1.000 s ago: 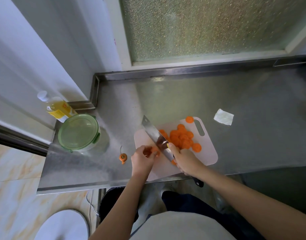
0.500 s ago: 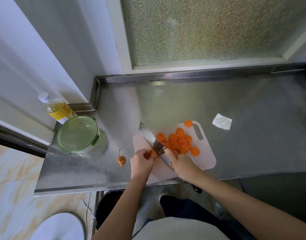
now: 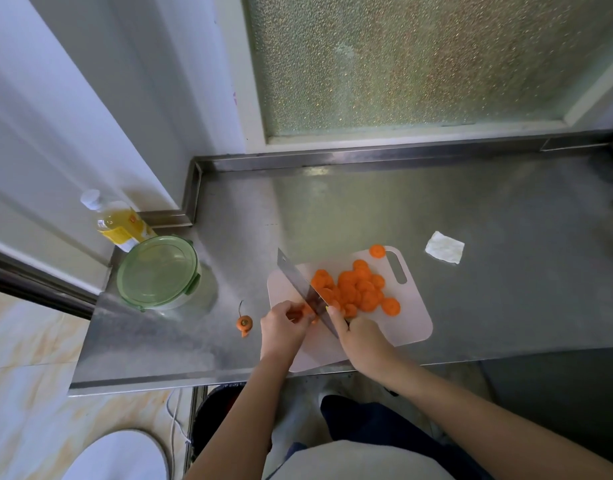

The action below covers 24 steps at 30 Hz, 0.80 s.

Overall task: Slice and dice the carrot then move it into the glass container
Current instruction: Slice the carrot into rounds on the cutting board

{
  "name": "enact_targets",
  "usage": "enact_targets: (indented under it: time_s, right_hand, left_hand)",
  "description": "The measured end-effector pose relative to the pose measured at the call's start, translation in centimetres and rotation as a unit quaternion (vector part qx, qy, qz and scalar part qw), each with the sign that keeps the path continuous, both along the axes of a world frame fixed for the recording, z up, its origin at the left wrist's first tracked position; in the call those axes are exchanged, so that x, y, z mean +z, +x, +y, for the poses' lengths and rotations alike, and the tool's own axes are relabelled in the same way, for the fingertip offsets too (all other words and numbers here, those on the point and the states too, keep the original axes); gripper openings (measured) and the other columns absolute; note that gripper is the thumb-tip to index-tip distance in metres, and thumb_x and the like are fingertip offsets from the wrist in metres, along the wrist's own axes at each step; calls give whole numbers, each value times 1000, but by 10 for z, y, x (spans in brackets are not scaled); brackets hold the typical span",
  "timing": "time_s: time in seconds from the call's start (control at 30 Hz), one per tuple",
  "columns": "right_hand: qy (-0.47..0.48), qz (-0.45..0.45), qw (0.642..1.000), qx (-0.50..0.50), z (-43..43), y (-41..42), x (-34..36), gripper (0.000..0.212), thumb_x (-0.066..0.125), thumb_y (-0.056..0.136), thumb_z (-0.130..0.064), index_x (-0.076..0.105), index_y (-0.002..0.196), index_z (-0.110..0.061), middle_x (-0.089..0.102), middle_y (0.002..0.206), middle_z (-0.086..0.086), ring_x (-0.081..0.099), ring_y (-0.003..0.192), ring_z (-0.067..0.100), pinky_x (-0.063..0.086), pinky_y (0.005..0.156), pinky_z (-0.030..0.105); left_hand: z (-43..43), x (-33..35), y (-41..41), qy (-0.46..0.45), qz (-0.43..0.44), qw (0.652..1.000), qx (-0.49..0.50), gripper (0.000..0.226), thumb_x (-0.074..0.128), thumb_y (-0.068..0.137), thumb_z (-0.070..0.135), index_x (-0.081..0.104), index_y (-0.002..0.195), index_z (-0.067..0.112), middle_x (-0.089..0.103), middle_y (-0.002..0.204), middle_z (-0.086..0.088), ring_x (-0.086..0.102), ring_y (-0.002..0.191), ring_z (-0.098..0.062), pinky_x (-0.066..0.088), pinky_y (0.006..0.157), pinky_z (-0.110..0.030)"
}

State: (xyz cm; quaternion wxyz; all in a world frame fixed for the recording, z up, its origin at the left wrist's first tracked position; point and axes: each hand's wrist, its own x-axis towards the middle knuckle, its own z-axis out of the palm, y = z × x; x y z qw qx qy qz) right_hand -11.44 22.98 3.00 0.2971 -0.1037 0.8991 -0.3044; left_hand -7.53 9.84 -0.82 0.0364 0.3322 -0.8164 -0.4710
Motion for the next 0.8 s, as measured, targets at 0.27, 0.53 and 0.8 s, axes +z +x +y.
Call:
enact_targets:
  time_s: [0.27, 0.53, 0.8]
  right_hand:
    - [108, 39, 990, 81, -14, -8, 16, 65, 29, 100, 1, -13, 149, -6, 51, 122, 23, 52, 80, 22, 21, 47, 24]
    - [203, 137, 921, 302, -25, -14, 15, 63, 28, 100, -1, -11, 149, -4, 54, 119, 23, 57, 100, 29, 20, 46, 24]
    - [216, 92, 912, 337, 3, -4, 28, 56, 26, 102, -6, -3, 150, -3, 51, 127, 22, 56, 110, 30, 28, 51, 23]
  left_hand:
    - [2, 2, -3, 3, -18, 1000, 10, 8, 72, 79, 15, 71, 87, 12, 64, 80, 5, 59, 77, -9, 41, 67, -9]
    - [2, 4, -4, 2, -20, 1000, 13, 10, 72, 80, 14, 72, 89, 12, 66, 81, 3, 60, 77, -11, 45, 72, -17]
    - [-3, 5, -6, 11, -24, 1000, 1, 13, 71, 79, 12, 73, 91, 9, 66, 80, 3, 62, 80, -15, 48, 78, -22]
